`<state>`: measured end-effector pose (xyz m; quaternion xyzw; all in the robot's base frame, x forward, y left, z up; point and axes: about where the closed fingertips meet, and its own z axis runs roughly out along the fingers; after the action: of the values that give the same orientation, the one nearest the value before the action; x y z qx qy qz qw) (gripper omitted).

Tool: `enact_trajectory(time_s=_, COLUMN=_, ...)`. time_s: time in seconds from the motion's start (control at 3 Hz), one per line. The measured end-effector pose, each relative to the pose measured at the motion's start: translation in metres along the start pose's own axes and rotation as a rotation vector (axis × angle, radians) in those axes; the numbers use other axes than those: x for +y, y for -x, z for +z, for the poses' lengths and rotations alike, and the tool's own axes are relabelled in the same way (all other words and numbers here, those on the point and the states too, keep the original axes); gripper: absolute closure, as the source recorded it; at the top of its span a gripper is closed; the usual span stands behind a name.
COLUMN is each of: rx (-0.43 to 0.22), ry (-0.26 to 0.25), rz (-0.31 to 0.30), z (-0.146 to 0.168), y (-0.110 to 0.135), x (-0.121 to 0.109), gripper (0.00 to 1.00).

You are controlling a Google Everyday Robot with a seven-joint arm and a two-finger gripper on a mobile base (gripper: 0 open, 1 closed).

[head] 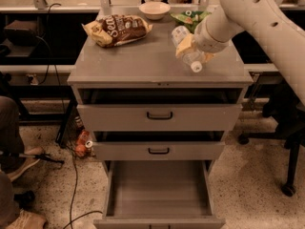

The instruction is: Pick blue plastic bottle from bottom drawer and place on counter

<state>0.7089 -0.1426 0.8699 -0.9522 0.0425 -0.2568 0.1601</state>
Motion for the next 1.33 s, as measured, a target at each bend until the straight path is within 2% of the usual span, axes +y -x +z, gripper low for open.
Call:
enact_trajectory(time_s=1.0, rx=-0.052, ry=0.015, rz=-0.006, z=0.0147, y=0.0103, x=-0.0138, gripper=0.12)
enact_trajectory(time_s=1.33, rx=-0.061, ry=0.015, rz=-0.003, z=0.0153, y=0.0115, x=-0.0136, gripper=0.0)
